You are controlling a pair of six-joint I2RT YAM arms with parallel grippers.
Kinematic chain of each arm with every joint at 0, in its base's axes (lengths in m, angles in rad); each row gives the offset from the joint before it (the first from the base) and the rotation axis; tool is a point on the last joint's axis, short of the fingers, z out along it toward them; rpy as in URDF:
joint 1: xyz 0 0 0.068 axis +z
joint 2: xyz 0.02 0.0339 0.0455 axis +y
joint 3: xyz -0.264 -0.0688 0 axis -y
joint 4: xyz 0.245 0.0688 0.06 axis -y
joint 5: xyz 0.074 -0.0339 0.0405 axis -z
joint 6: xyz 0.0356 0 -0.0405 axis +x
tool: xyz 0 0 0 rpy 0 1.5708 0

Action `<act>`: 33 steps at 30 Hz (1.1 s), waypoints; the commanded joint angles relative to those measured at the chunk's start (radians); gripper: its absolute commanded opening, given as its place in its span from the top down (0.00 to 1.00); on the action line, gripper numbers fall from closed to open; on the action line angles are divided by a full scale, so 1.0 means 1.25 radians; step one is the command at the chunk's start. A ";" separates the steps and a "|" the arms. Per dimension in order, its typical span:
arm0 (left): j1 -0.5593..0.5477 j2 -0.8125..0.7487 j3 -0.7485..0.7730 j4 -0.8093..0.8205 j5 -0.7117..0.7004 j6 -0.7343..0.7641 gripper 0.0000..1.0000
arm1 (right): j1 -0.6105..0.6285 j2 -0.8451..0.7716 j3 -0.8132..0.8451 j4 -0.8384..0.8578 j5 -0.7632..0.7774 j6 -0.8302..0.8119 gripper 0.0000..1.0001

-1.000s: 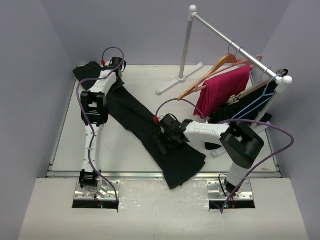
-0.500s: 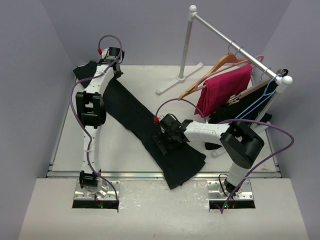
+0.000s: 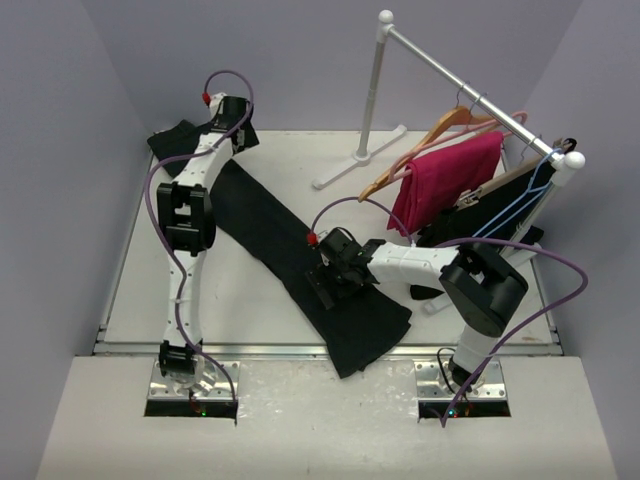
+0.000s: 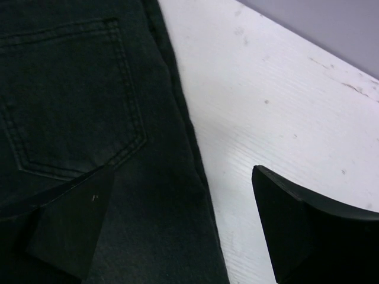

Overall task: Place the trousers on the hanger
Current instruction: Fold the trousers at the center of the board.

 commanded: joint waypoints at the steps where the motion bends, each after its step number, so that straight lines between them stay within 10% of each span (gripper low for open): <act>1: 0.007 -0.059 -0.023 0.045 -0.153 -0.027 0.00 | -0.002 0.022 -0.006 -0.011 -0.016 -0.001 0.01; 15: 0.163 0.089 0.012 0.135 0.189 -0.146 0.01 | 0.001 0.000 -0.029 -0.069 -0.044 0.008 0.01; 33: 0.243 0.248 0.096 0.263 0.116 -0.232 0.00 | 0.009 -0.076 -0.190 -0.206 -0.114 0.069 0.01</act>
